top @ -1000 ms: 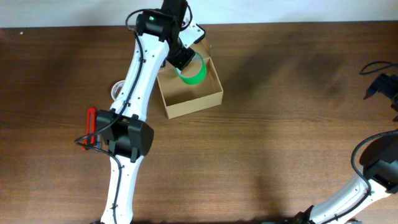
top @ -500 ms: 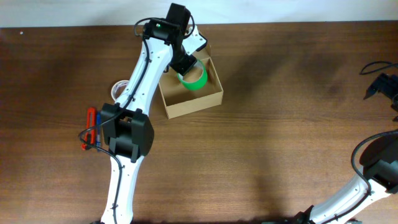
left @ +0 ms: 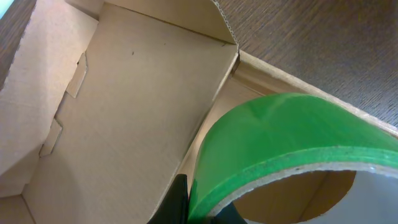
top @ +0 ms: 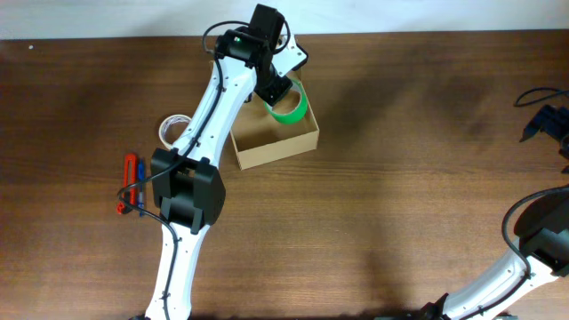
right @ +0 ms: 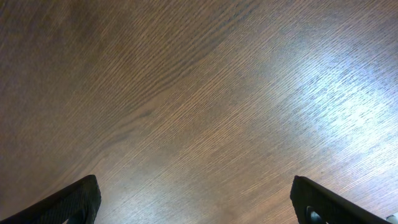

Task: Pack container
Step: 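Carry the green tape roll with the left gripper into the box, then release the green tape in the box and lift the left gripper away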

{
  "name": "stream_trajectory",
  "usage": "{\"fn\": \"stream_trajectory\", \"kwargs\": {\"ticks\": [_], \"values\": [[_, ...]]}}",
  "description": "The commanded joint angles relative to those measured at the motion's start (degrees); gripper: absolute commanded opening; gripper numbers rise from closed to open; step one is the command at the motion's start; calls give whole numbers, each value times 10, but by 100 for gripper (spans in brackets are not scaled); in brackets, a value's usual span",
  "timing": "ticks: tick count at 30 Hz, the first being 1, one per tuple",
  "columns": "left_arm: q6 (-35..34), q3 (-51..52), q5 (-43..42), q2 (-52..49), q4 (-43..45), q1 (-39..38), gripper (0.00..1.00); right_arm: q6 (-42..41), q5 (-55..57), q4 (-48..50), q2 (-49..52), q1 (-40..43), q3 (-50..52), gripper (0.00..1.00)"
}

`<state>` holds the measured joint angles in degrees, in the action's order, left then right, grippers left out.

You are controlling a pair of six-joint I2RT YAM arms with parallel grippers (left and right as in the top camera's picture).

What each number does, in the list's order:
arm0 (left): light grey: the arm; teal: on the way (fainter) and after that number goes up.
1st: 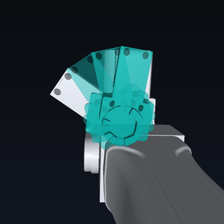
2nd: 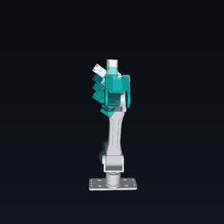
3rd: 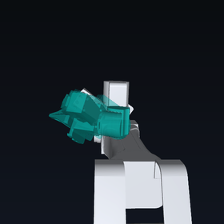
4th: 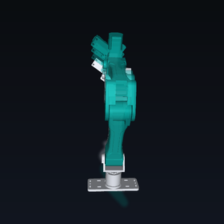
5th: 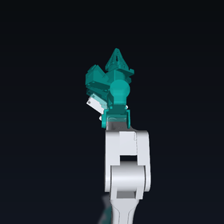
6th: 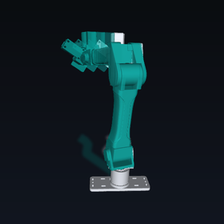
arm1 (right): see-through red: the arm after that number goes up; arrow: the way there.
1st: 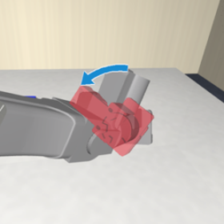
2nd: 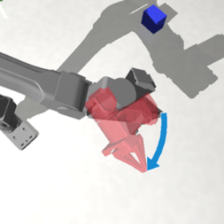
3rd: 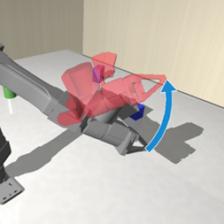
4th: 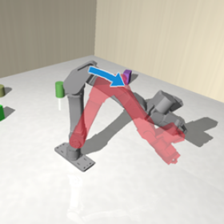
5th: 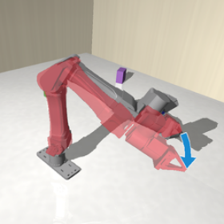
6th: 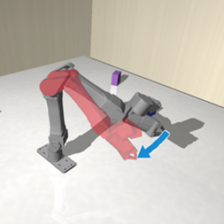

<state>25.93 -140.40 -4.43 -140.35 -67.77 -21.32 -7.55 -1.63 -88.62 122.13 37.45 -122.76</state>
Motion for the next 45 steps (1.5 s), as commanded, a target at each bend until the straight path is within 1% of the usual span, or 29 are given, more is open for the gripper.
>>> {"fn": "stream_trajectory", "kwargs": {"ticks": [1, 7, 17, 25, 29, 34, 35, 40, 42, 45], "values": [[7, 3, 5, -14, -3, -1, 1, -2, -5, 0, 1, 0, 2, 99], [7, 3, 8, -37, -10, -1, 2, -2, -5, 0, 1, 0, 2, 99], [8, 4, 13, -43, 3, 0, 1, -2, -5, 0, 1, 0, 2, 99], [7, 4, 13, -66, -7, 0, 2, -2, -5, 0, 1, 0, 2, 99], [7, 3, 29, -66, -6, 0, 10, -2, -5, 0, 1, 0, 2, 99], [7, -1, 34, -66, -6, 0, 29, -2, -5, 0, 1, 0, 2, 99], [7, -2, 34, -66, -5, 0, 30, -2, -5, 0, 1, 0, 2, 99], [7, -25, 33, -66, -9, 0, 30, -2, -5, 0, 1, 0, 2, 99], [5, -49, 33, -66, -21, -1, 27, -2, -5, 0, 1, 0, 2, 99], [3, -111, 32, -66, -58, -3, 27, -2, -5, 0, 1, 0, 2, 99]]}}
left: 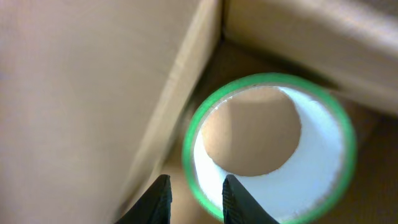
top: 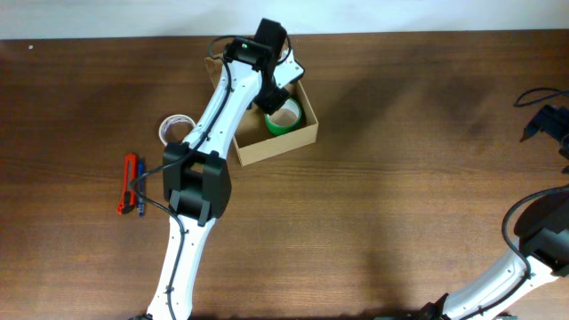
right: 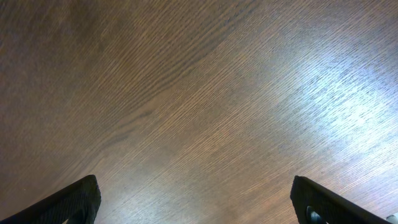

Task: Pack container
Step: 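Release the green tape in the box and lift the left gripper away, then lower the left gripper onto the white masking tape roll and grasp it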

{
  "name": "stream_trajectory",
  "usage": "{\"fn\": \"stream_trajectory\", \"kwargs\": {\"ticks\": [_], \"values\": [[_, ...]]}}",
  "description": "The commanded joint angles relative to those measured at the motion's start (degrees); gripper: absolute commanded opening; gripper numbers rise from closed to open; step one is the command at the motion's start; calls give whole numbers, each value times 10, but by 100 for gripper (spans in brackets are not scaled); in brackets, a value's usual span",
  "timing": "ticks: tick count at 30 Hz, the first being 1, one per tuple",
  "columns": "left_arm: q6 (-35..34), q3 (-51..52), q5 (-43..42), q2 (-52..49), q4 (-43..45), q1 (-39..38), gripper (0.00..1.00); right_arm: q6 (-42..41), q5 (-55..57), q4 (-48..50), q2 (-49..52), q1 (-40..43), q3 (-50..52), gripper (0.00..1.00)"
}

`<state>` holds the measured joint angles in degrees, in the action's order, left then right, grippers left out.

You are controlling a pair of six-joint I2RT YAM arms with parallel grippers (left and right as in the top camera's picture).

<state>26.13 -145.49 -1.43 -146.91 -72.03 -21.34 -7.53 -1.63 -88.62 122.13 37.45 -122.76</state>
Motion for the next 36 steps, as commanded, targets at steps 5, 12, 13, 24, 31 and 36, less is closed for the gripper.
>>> {"fn": "stream_trajectory", "kwargs": {"ticks": [5, 12, 13, 24, 31, 36], "values": [[-21, -221, 30, 0, -125, -3, 33, -3, -5, 0, 1, 0, 2, 99], [-30, -274, 105, 78, -172, 9, 34, -3, -5, 0, 1, 0, 2, 99], [-30, -257, 117, 99, -171, 16, 35, -3, -5, 0, 1, 0, 2, 99], [-93, 174, 138, 387, -10, 206, 71, -3, -5, 0, 1, 0, 2, 99], [-153, 356, -4, 409, 0, 351, 56, -3, -5, 0, 1, 0, 2, 99], [-201, 424, -5, 361, 63, 356, 42, -3, -5, 0, 1, 0, 2, 99]]}}
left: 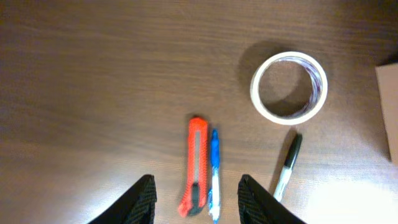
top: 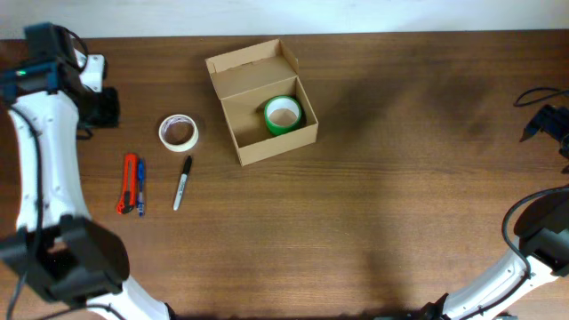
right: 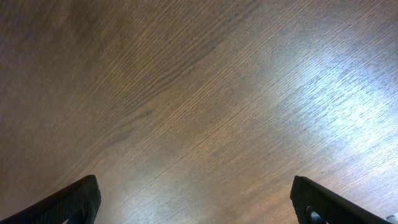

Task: Pack container
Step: 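Lower the left gripper onto the white masking tape roll and grasp it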

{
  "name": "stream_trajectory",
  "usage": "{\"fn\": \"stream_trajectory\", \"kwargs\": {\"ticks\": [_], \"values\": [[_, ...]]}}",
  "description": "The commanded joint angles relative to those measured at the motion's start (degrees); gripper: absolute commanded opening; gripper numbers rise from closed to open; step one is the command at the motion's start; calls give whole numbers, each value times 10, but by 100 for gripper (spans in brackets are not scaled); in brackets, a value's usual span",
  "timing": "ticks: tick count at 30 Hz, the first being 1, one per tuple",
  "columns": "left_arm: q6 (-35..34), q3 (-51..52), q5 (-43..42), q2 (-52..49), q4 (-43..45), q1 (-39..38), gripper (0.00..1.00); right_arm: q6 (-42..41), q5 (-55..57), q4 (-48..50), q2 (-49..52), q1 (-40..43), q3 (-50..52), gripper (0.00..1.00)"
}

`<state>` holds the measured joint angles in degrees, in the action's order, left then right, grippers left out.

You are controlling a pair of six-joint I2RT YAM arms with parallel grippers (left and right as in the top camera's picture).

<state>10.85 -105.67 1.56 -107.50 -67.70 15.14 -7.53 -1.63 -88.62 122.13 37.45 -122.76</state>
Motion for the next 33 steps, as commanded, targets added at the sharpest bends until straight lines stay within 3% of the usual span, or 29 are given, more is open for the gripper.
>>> {"fn": "stream_trajectory", "kwargs": {"ticks": [1, 13, 33], "values": [[-60, 28, -35, -47, 27, -12, 42, -3, -5, 0, 1, 0, 2, 99], [-76, 28, -35, -186, 71, -54, 48, -3, -5, 0, 1, 0, 2, 99], [-76, 28, -20, -249, 148, -81, 48, -3, -5, 0, 1, 0, 2, 99]]}}
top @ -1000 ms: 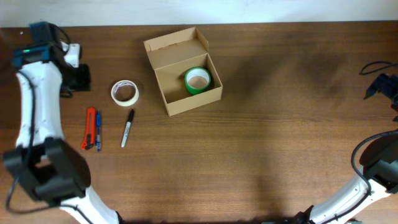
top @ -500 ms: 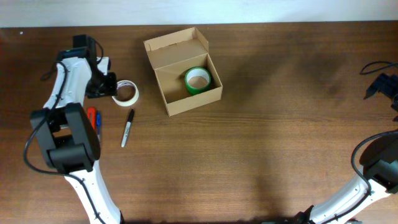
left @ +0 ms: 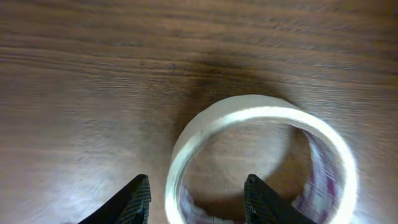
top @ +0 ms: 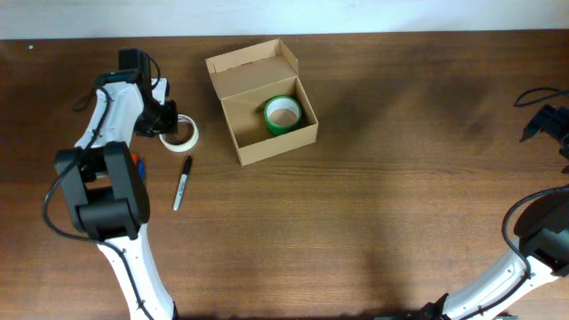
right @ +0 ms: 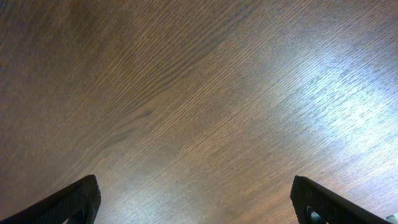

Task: Pack container
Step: 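Lower the left gripper onto the white masking tape roll and grasp it, then carry the white tape with the left gripper onto the green tape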

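The open cardboard box (top: 276,148) stands at the back of the table, left of the middle, with a green tape roll (top: 283,114) lying flat inside. A whitish tape roll (top: 182,133) (left: 205,121) lies on the table left of the box. My left gripper (top: 166,124) (left: 199,202) is open and low over that roll. One finger is outside its rim, the other over its hole. At the far right edge my right gripper (top: 544,121) (right: 199,205) is open over bare wood.
A black marker (top: 181,182) lies in front of the whitish roll. A red cutter (top: 132,161) is mostly hidden under my left arm. The box's lid flap (top: 249,60) stands open toward the back.
My left gripper was high over the table's far left, looking down on cutter, pen, marker and roll. Now it is low at the whitish roll, open across its rim. The right arm has not moved.
My left gripper held the green roll tilted over the box. Then the roll lay flat in the box with the fingers still at its rim. Then the gripper was away at the far left, the roll left in the box. Now it straddles the whitish roll's rim.
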{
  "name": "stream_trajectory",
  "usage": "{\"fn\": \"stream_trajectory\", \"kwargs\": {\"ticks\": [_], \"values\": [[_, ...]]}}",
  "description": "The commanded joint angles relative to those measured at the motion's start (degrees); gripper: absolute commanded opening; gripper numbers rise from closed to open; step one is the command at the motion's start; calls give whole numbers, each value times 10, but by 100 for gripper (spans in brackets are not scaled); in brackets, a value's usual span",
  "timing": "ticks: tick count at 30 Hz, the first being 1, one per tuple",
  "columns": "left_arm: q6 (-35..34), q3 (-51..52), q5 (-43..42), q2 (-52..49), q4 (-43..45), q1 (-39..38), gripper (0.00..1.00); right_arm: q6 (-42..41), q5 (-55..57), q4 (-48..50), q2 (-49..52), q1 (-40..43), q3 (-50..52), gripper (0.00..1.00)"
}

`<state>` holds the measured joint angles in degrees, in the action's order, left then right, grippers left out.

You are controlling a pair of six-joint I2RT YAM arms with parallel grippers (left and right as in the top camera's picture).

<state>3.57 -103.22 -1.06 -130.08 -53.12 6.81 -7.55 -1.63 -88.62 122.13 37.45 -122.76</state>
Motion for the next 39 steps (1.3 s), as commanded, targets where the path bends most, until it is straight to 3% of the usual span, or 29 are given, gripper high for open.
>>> {"fn": "stream_trajectory", "kwargs": {"ticks": [1, 5, 11, 18, 27, 28, 33, 39], "values": [[-3, 4, 6, -29, 4, 2, 48, -2, -5, 0, 1, 0, 2, 99], [-4, 4, 6, -39, 4, 2, 45, -2, -5, 0, 1, 0, 2, 99], [-4, 4, 5, -42, 3, 0, 3, -2, -5, 0, 1, 0, 2, 99], [5, -65, 6, -42, -82, -12, 2, -2, -5, 0, 1, 0, 2, 99], [45, -424, 5, -42, -244, -30, 2, -2, -5, 0, 1, 0, 2, 99], [74, -495, -22, -42, -252, -35, 2, -2, -5, 0, 1, 0, 2, 99], [141, -657, -58, -42, -264, -74, 2, -2, -5, 0, 1, 0, 2, 99], [250, -678, -56, -42, -317, -178, 2, -2, -5, 0, 1, 0, 2, 99]]}}
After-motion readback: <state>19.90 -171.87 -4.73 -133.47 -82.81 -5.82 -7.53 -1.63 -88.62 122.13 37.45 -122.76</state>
